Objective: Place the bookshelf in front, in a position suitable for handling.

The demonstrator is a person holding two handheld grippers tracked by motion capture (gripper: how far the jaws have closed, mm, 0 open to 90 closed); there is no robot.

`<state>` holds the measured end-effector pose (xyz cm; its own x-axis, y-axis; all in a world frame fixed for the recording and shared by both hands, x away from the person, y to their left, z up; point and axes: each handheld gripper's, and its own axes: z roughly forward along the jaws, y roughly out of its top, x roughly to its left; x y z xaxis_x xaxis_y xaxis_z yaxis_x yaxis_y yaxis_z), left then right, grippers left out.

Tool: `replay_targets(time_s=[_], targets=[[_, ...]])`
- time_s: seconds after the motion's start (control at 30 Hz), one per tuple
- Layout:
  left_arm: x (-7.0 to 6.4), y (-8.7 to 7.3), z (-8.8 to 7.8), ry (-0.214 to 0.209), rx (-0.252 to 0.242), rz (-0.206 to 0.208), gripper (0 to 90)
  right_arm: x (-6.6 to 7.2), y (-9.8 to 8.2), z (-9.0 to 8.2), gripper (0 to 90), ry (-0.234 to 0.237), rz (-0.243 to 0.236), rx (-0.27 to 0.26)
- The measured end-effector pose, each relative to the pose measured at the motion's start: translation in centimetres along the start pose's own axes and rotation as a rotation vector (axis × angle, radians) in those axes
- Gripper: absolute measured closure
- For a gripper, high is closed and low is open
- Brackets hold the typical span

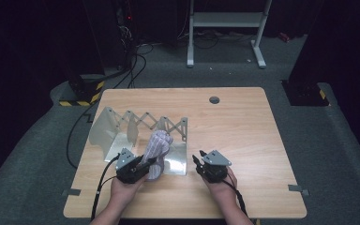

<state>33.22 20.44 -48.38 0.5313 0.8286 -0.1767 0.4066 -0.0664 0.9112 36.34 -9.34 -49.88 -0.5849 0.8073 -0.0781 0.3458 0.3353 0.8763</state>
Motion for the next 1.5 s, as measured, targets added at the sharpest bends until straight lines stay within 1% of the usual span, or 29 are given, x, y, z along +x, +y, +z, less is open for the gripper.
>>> replay_targets(time_s=[0.03,0.1,0.17,0.23,0.3,0.37,0.43,0.5,0.57,0.77,0.9,0.97,1.07,1.17,1.23,1.3,1.37,1.43,1.47,1.5], targets=[[0.1,0.0,-0.1,-0.007,0.0,-0.007,68.7,-0.1,0.3,0.3,64.3,-0.005,0.003,0.0],[0.2,0.0,-0.1,-0.01,-0.001,-0.012,68.7,-0.5,1.0,1.3,64.3,-0.008,0.032,0.007],[0.2,0.0,-0.1,-0.011,0.0,-0.012,68.7,-1.0,1.6,2.3,64.3,-0.021,0.054,0.009],[0.3,0.0,-0.1,-0.011,-0.001,-0.012,68.6,-1.3,2.0,3.1,64.3,-0.028,0.063,0.014],[0.4,0.0,-0.2,-0.007,0.0,-0.013,68.7,-1.2,2.2,3.6,64.3,-0.024,0.066,0.019],[0.6,-0.1,-0.3,-0.003,-0.003,-0.017,68.7,-0.8,2.2,3.8,65.0,-0.01,0.056,0.018],[0.9,-0.1,-0.6,0.006,-0.004,-0.022,68.6,-0.2,2.2,3.8,64.9,-0.013,0.036,0.018],[1.2,-0.2,-0.8,0.015,-0.005,-0.027,68.7,0.4,2.3,3.8,64.5,0.006,0.026,0.014],[1.6,-0.3,-1.2,0.03,-0.009,-0.03,68.7,1.1,2.4,3.8,64.6,0.01,0.003,0.01],[2.7,-0.4,-2.2,0.066,-0.019,-0.046,68.7,3.0,3.1,4.5,64.5,0.056,-0.03,-0.002],[2.8,-0.5,-2.3,0.066,-0.017,-0.046,68.7,4.0,3.3,4.8,63.4,0.078,-0.046,-0.001],[2.5,-0.5,-2.3,0.054,-0.012,-0.038,68.7,4.1,3.3,4.5,62.9,0.082,-0.047,0.0],[1.7,-0.5,-2.0,0.031,0.002,-0.022,68.7,3.6,2.7,3.2,62.6,0.075,-0.055,-0.002],[1.0,-0.6,-1.5,0.01,0.02,-0.012,68.6,2.5,1.5,1.2,62.6,0.058,-0.065,0.003],[0.5,-0.8,-0.9,0.002,0.046,0.004,68.5,1.9,0.6,-0.5,62.5,0.046,-0.068,0.007],[0.2,-1.1,-0.1,-0.006,0.084,0.013,68.3,1.3,-0.3,-2.0,62.5,0.033,-0.069,0.003],[0.0,-1.5,0.7,-0.01,0.128,0.017,68.0,0.7,-1.4,-3.1,62.7,0.019,-0.049,-0.012],[0.0,-1.8,1.4,-0.013,0.188,0.025,67.7,0.2,-2.3,-3.7,62.9,0.02,-0.016,-0.017],[0.0,-2.0,1.6,-0.022,0.215,0.022,67.6,0.0,-2.5,-3.8,62.9,0.024,-0.007,-0.008],[-0.1,-2.2,1.8,-0.029,0.233,0.023,67.5,0.0,-2.6,-3.8,62.8,0.026,-0.011,-0.005]])
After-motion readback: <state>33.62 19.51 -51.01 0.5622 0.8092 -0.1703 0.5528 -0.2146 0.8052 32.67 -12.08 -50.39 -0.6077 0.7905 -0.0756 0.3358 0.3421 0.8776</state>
